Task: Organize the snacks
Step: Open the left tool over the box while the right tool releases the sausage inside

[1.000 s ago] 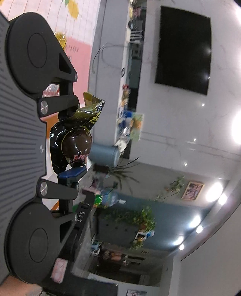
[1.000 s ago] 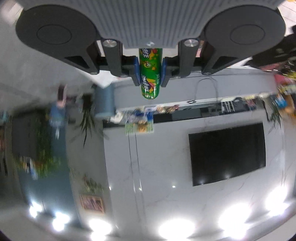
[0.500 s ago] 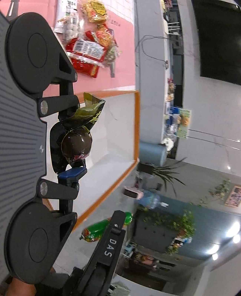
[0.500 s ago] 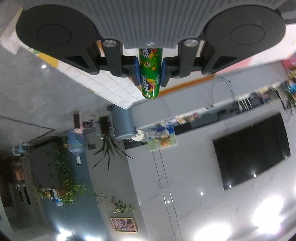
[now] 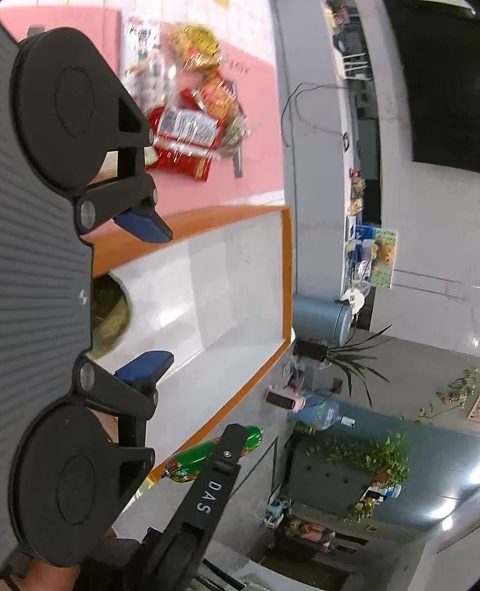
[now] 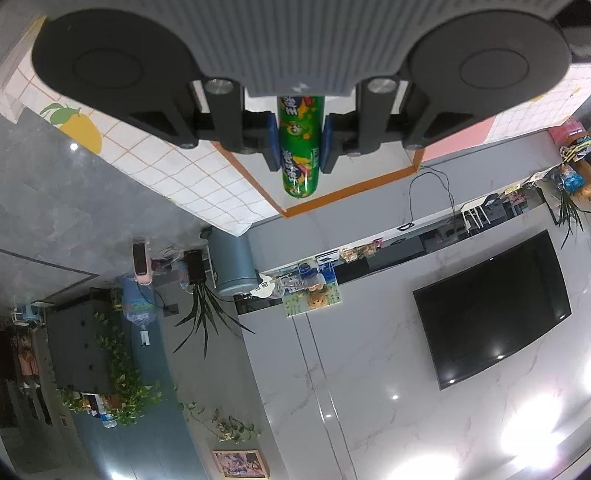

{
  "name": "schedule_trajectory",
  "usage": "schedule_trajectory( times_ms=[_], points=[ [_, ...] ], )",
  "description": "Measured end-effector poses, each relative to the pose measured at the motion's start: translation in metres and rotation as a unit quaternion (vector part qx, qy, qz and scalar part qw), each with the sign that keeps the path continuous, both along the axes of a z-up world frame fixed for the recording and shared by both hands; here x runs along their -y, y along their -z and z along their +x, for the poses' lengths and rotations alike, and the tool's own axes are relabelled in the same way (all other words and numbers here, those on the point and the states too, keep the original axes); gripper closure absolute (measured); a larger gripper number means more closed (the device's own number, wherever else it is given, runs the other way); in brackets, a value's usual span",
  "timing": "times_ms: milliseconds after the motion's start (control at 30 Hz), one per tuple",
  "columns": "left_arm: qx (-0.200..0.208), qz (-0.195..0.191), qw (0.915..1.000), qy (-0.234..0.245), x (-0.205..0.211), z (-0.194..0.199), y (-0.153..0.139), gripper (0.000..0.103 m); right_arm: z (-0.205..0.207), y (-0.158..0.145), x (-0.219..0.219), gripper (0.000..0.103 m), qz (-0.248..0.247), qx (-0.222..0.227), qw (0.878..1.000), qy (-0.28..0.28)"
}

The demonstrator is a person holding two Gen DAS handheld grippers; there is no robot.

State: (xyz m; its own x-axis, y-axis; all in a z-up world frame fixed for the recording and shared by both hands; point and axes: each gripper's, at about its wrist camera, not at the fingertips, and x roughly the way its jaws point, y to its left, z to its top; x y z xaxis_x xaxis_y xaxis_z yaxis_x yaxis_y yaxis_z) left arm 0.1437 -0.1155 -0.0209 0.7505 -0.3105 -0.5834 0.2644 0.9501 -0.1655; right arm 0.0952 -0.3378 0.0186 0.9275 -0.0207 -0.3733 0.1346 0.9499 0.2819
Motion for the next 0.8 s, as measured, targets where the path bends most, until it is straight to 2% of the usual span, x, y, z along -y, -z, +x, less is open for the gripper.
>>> schedule_trajectory(
  times_ms=[233, 333, 500, 600, 733, 800],
  points=[
    [-0.012, -0.019, 0.9994, -0.026, -0.024, -0.005, -0.01, 0.024, 0.004, 0.005, -0.007, 0.083, 0.013, -0.007, 0.999, -0.051],
    [-0.009, -0.025, 0.9986, -0.046, -0.038, -0.007, -0.01, 0.024, 0.01, 0.008, -0.009, 0.083, 0.055, -0.014, 0.995, -0.085],
    [-0.023, -0.039, 0.9965, -0.07, -0.059, -0.008, -0.007, 0.024, 0.023, 0.022, -0.022, 0.083, 0.11, -0.051, 0.983, -0.136],
    [-0.027, -0.044, 0.9957, -0.076, -0.068, -0.009, -0.003, 0.024, 0.031, 0.037, -0.025, 0.083, 0.155, -0.08, 0.974, -0.147],
    [-0.032, -0.046, 0.9949, -0.084, -0.076, -0.008, 0.002, 0.024, 0.04, 0.045, -0.031, 0.083, 0.176, -0.1, 0.967, -0.154],
    [-0.035, -0.043, 0.9944, -0.09, -0.079, -0.007, 0.006, 0.024, 0.044, 0.046, -0.037, 0.083, 0.163, -0.114, 0.967, -0.158]
  ],
)
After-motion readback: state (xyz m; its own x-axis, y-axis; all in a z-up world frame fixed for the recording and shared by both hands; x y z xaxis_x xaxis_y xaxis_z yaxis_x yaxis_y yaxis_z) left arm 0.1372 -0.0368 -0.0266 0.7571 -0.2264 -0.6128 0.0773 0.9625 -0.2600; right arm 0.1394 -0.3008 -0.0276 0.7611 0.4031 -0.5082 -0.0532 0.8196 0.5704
